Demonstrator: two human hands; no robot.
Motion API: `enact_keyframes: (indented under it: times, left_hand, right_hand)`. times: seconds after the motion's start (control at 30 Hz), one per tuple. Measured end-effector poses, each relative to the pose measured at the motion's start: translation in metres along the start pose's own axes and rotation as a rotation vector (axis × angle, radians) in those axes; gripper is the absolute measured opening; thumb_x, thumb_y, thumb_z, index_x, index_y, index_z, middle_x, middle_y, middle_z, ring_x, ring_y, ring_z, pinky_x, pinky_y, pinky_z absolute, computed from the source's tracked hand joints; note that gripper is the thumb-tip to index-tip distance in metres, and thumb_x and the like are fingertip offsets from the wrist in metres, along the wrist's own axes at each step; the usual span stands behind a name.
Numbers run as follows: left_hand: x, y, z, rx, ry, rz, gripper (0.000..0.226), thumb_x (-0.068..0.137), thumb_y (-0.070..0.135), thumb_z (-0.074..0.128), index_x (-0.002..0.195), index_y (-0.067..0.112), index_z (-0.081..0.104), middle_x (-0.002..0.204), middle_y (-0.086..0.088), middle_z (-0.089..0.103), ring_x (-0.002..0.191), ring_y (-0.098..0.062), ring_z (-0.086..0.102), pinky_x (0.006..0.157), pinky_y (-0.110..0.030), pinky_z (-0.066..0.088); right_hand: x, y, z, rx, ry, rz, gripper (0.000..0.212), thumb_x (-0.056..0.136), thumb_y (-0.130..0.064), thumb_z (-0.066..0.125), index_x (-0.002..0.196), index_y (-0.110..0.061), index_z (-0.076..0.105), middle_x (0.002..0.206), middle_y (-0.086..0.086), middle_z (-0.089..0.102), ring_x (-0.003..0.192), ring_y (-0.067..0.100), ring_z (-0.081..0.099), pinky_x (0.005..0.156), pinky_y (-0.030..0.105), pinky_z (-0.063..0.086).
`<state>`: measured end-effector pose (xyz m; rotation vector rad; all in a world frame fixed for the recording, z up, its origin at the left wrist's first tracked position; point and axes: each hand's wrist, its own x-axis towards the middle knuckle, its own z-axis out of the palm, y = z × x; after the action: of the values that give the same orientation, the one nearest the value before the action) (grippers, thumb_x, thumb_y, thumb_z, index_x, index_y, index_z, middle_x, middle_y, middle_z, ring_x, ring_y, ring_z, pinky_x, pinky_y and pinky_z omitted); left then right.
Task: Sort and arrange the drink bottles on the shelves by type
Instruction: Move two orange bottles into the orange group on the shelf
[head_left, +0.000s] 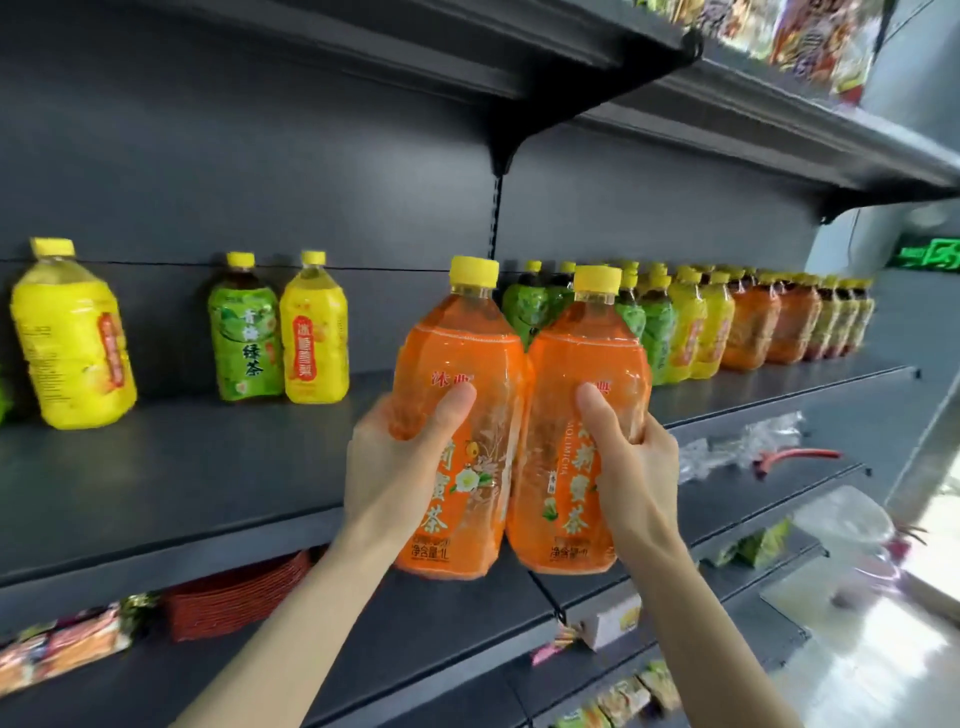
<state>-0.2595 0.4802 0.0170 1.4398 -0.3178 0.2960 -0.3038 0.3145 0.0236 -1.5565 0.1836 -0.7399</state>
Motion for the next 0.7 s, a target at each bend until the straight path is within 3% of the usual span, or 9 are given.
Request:
enact_keyframes:
  times: [0.2,0.3,0.47,0.53,0.7]
  left_hand:
    - [0.017,0.002,0.107,0.001,-0.069,0.046,0.058,0.050,0.076,0.059,0.085,0.030,0.067,0.083,0.009,0.073,0.081,-0.010,0.070,0.079,-0.038,0.055]
    - [0.034,-0.010,0.162,-0.004,-0.101,0.056,0.062,0.050,0.078,0.059,0.087,0.029,0.067,0.085,0.007,0.073,0.082,-0.011,0.070,0.082,-0.042,0.055]
    - [0.068,-0.039,0.264,-0.036,-0.164,0.068,0.050,0.055,0.075,0.062,0.085,0.037,0.069,0.087,0.008,0.074,0.085,-0.013,0.070,0.085,-0.047,0.054]
    - [0.082,-0.048,0.310,-0.063,-0.188,0.075,0.043,0.056,0.074,0.061,0.084,0.042,0.069,0.086,0.009,0.073,0.084,-0.012,0.070,0.083,-0.042,0.054]
    - [0.108,-0.065,0.425,-0.124,-0.283,0.065,0.039,0.066,0.058,0.064,0.086,0.025,0.067,0.078,0.010,0.073,0.072,-0.006,0.069,0.060,-0.015,0.051]
  right_hand:
    - [0.062,0.009,-0.085,0.015,0.072,-0.034,0.050,0.054,-0.067,0.066,0.082,-0.026,0.069,0.072,-0.009,0.073,0.066,0.006,0.070,0.055,0.017,0.050]
    - [0.101,0.023,-0.123,0.012,0.107,-0.045,0.058,0.051,-0.071,0.064,0.083,-0.023,0.070,0.077,-0.001,0.074,0.070,0.013,0.071,0.061,0.027,0.056]
    - [0.180,0.047,-0.192,-0.023,0.144,-0.060,0.065,0.050,-0.074,0.062,0.087,-0.021,0.070,0.078,-0.003,0.075,0.070,0.012,0.072,0.059,0.024,0.055]
    - [0.213,0.053,-0.223,-0.045,0.165,-0.071,0.066,0.050,-0.074,0.063,0.087,-0.019,0.071,0.078,-0.002,0.075,0.070,0.013,0.072,0.058,0.025,0.055]
    - [0.284,0.072,-0.303,-0.047,0.235,-0.084,0.066,0.050,-0.073,0.063,0.090,-0.021,0.069,0.078,-0.003,0.075,0.070,0.014,0.073,0.058,0.024,0.056]
